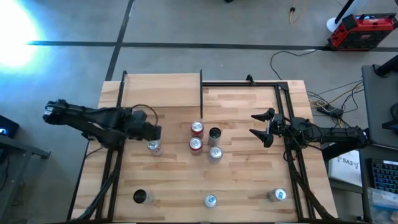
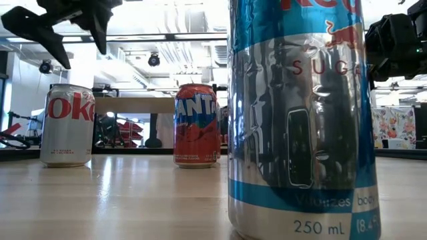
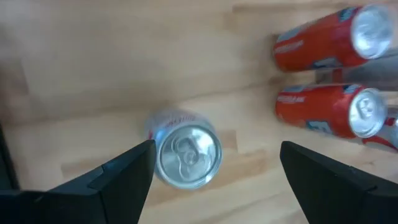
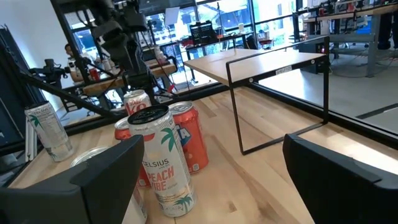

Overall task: Place canned beverage on shelf
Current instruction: Put the left red-silver soda can on the shelf

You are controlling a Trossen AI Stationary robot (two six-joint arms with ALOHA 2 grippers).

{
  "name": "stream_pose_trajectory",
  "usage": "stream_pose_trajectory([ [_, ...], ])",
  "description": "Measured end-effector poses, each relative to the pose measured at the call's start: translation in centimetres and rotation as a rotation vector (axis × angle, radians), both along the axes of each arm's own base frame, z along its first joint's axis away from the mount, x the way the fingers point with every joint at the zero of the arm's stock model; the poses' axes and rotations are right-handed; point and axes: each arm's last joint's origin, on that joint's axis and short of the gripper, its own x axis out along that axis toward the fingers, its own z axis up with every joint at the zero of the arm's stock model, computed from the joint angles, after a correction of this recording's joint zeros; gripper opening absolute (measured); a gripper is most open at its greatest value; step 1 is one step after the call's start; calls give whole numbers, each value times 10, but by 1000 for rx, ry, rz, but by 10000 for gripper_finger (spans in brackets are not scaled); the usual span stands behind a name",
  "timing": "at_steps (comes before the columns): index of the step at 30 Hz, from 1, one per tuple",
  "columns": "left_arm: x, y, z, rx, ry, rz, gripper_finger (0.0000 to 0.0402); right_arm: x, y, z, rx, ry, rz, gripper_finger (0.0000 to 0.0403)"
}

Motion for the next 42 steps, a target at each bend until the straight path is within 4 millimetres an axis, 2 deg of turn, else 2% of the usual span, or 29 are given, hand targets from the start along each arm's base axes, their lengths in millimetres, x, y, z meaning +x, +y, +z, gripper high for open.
stream_pose_trajectory([
  [7, 13, 13, -10, -270, 85, 80, 328, 0, 0, 0, 0, 0, 0, 368],
  [14, 25, 13, -21, -413, 160, 228, 328, 0, 0, 0, 0, 1, 0, 368],
  [27, 41, 12, -34, -444, 257, 467, 328, 0, 0, 0, 0, 3, 0, 368],
  [33, 48, 13, -42, -418, 286, 503, 327, 0, 0, 0, 0, 3, 0, 368],
  [42, 46, 16, -55, -376, 278, 585, 327, 0, 0, 0, 0, 4, 0, 368],
])
